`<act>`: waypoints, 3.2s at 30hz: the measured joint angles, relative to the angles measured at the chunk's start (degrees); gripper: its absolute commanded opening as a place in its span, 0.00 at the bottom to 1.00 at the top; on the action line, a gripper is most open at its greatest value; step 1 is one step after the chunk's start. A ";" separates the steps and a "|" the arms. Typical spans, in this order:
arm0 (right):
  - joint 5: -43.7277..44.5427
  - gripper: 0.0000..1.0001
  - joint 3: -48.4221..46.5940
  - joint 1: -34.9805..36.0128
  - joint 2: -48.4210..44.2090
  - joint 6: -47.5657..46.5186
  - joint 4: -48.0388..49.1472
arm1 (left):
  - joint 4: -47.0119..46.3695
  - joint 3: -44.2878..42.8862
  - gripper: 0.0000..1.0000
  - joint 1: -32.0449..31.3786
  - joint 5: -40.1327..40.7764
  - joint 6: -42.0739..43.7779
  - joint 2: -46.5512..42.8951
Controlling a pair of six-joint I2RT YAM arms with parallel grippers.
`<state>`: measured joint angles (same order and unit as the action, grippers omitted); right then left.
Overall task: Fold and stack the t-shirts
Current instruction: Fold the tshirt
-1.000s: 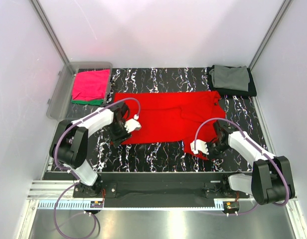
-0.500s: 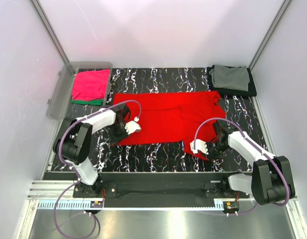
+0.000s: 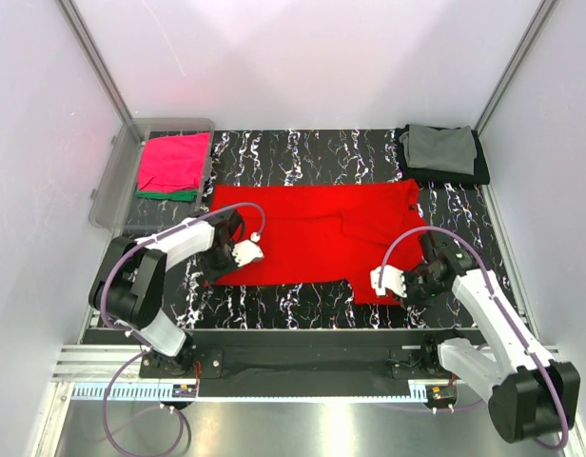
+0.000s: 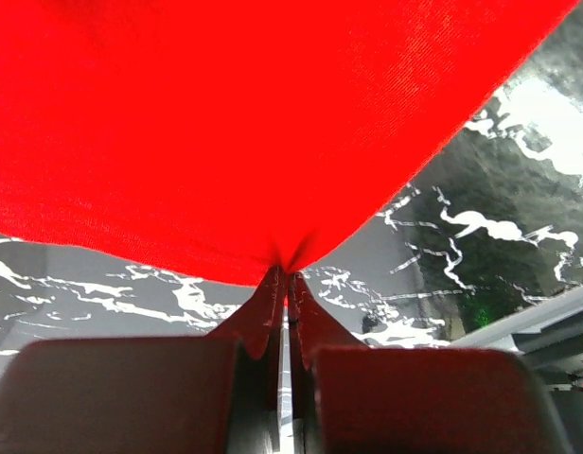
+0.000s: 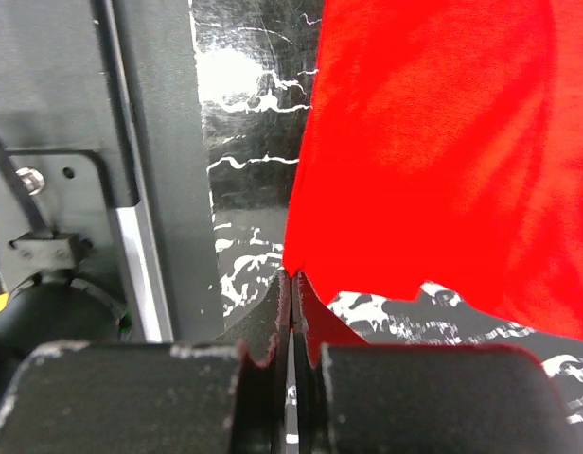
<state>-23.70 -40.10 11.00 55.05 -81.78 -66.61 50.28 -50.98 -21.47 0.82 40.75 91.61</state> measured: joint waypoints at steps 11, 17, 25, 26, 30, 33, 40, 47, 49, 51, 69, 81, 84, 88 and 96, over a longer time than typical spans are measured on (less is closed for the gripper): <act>0.55 0.00 -12.61 0.11 10.03 7.98 5.66 | 2.45 -9.35 0.00 0.00 0.55 0.92 0.81; 0.59 0.00 -21.35 -0.85 17.99 12.00 13.27 | 2.84 -13.81 0.00 0.39 1.05 2.32 1.68; 0.20 0.00 -30.93 -7.93 27.63 17.14 17.81 | 2.34 -19.80 0.00 5.22 1.46 2.60 4.61; 0.20 0.00 -31.28 -8.55 28.13 17.25 18.29 | 2.29 -20.28 0.00 5.75 1.53 2.62 5.09; 0.15 0.00 -33.11 -8.98 31.36 18.21 20.17 | 1.46 -23.39 0.00 7.69 1.86 2.60 9.14; 0.20 0.00 -35.54 -8.98 34.97 19.10 21.03 | 0.72 -25.73 0.00 8.00 2.01 2.54 12.04; 0.22 0.00 -41.24 -8.98 42.58 21.46 23.37 | -0.09 -31.67 0.00 8.66 2.40 2.56 18.14; 0.22 0.00 -45.57 -8.98 47.82 23.12 24.85 | -0.46 -34.88 0.00 9.09 3.10 2.75 20.70; 0.24 0.00 -46.38 -8.98 49.05 23.30 25.00 | -0.42 -35.34 0.00 9.16 3.34 2.78 21.31; 0.22 0.00 -47.32 -8.98 50.40 23.54 25.14 | -0.39 -36.13 0.00 9.22 3.69 2.78 22.21; 0.66 0.31 -53.07 -8.98 57.88 29.09 27.21 | -0.83 -44.92 0.40 9.44 5.44 1.18 26.97; 1.64 0.41 -47.19 -8.98 51.12 34.07 31.54 | -3.89 -40.13 0.35 8.46 4.52 -3.98 17.79; -1.05 0.41 -46.12 -8.87 49.31 33.86 28.65 | -3.80 -34.12 0.32 7.10 4.22 -4.35 13.66; -4.46 0.46 -46.12 -8.70 50.93 33.31 23.34 | -3.26 -28.52 0.30 5.90 3.63 -5.46 14.60; -7.45 0.50 -45.68 -7.02 55.58 31.54 16.46 | -3.15 -26.62 0.31 6.25 2.93 -8.66 18.40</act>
<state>-31.16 -85.78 3.99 110.63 -50.24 -50.15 47.13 -77.60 -15.22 3.75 32.10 110.02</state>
